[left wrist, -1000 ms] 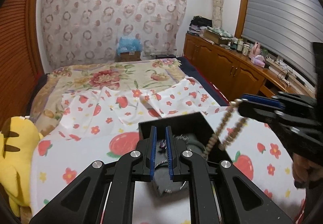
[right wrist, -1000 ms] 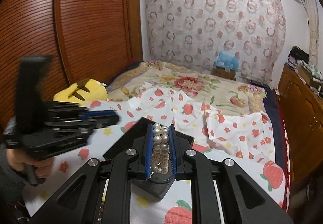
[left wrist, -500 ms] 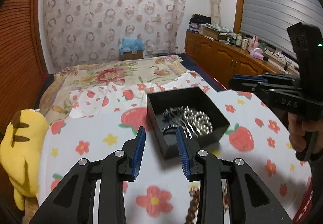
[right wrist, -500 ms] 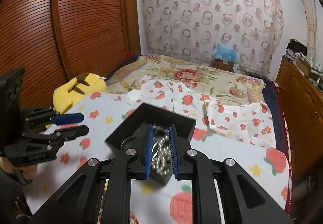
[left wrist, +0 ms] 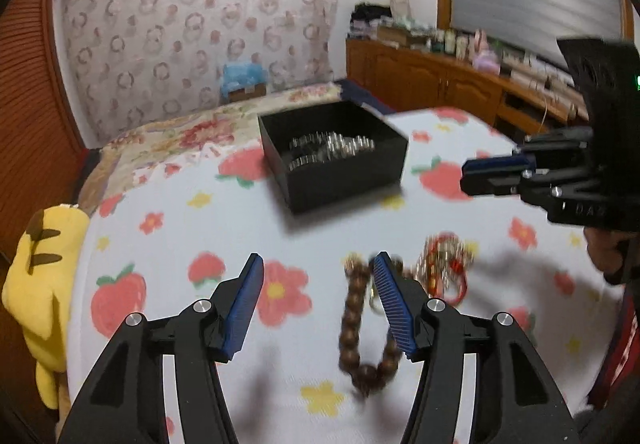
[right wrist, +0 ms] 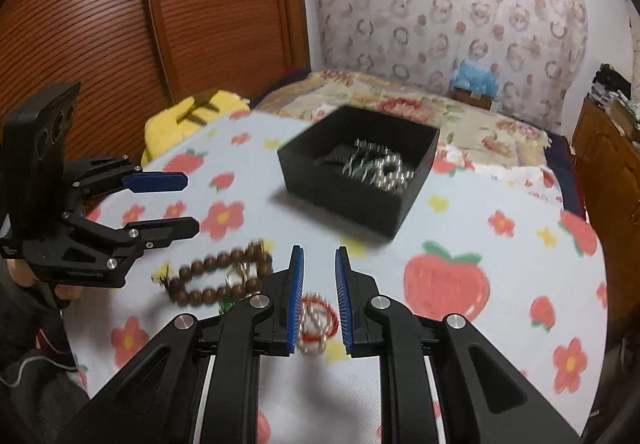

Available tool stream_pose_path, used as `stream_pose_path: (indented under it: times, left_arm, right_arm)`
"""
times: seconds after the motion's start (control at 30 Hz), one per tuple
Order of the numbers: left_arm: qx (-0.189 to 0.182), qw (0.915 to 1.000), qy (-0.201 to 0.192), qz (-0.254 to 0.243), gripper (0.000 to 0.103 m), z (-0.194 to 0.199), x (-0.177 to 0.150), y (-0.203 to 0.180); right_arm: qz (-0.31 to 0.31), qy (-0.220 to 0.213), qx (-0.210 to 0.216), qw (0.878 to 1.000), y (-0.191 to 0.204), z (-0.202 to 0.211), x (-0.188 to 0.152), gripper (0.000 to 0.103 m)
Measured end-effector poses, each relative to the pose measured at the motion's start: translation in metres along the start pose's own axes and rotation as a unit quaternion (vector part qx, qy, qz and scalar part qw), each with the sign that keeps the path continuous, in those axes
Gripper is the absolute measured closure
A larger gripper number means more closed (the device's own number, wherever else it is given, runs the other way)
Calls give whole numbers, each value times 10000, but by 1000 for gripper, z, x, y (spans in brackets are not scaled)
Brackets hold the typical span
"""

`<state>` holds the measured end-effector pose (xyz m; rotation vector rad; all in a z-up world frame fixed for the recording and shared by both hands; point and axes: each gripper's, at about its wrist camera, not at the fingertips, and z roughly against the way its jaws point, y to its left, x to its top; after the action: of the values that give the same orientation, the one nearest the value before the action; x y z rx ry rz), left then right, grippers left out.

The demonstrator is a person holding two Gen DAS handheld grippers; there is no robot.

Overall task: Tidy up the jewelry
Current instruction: 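Grasp the red string bracelet with the right gripper while the left reaches the brown bead bracelet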

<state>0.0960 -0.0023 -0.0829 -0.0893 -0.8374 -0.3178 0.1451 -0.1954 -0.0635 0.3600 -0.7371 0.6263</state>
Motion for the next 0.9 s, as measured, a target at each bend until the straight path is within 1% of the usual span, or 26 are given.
stream_pose_path:
  times: [0.23, 0.53, 0.73, 0.9]
  left_arm:
    - [-53, 9996, 261, 57, 48, -10, -17, -4]
    - [-89, 9982, 552, 227, 48, -24, -31, 1]
    - [-113, 9973, 655, 304, 48, -28, -33, 5]
    - [-61, 9974, 681, 243, 44, -29, -32, 3]
  right_arm:
    - [-38, 398, -10, 9992, -7, -22, -20, 84]
    - [-53, 787, -22, 9969, -21, -39, -27, 85]
    - [0, 786, -55, 9969, -20, -42, -26, 86]
    - [-21, 782, -13, 9969, -21, -41, -25, 86]
